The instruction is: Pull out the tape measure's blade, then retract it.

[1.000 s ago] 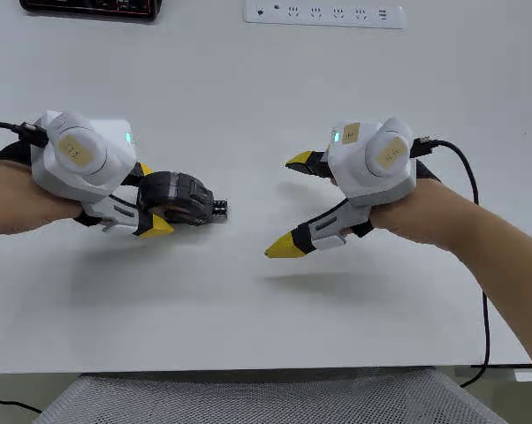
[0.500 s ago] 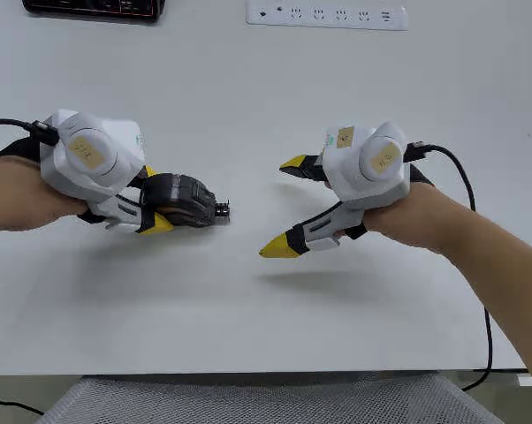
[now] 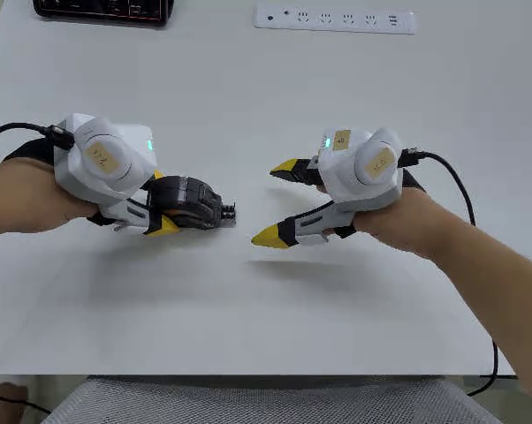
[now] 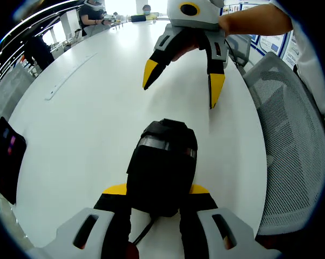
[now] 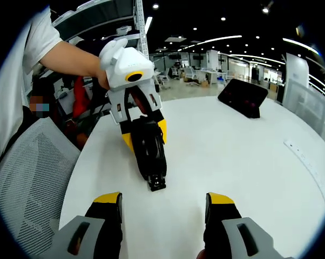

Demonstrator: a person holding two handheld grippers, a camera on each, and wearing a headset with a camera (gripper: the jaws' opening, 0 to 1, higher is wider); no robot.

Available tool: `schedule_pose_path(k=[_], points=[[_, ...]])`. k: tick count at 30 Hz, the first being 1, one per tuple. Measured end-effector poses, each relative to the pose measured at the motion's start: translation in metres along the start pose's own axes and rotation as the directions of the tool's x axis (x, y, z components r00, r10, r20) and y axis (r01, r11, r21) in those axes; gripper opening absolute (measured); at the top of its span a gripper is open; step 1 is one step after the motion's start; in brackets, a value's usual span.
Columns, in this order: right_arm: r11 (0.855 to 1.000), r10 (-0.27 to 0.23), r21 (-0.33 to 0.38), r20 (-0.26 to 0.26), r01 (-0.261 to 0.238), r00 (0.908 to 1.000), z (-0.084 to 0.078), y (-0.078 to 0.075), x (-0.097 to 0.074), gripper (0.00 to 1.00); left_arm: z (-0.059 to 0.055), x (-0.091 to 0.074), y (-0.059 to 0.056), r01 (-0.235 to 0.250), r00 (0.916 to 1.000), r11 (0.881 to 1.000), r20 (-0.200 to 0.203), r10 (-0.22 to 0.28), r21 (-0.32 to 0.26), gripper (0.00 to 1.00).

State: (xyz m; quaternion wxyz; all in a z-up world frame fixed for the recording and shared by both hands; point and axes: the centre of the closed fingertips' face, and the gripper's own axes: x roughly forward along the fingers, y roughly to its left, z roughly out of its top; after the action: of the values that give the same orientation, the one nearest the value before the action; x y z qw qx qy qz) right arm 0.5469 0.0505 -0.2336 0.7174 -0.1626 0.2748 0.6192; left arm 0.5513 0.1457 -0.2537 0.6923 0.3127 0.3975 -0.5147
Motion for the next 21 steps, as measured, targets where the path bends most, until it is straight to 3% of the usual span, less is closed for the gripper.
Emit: schedule_pose_path(k=[5,21], points=[[1.0,0.008,-0.019,0.007,-0.008,0.9999,0.002,0.002,0.012,0.55,-0.001,0.0,0.0,0.007,0.9997,1.0,-0.023,-0.007,-0.006,0.3],[0.997,0.035,-0.071,0.032,-0.033,0.9989,0.006,0.005,0.034,0.31,-0.001,0.001,-0.002,0.004,0.9992,1.0,-0.039,-0.004,-0.005,0.29]])
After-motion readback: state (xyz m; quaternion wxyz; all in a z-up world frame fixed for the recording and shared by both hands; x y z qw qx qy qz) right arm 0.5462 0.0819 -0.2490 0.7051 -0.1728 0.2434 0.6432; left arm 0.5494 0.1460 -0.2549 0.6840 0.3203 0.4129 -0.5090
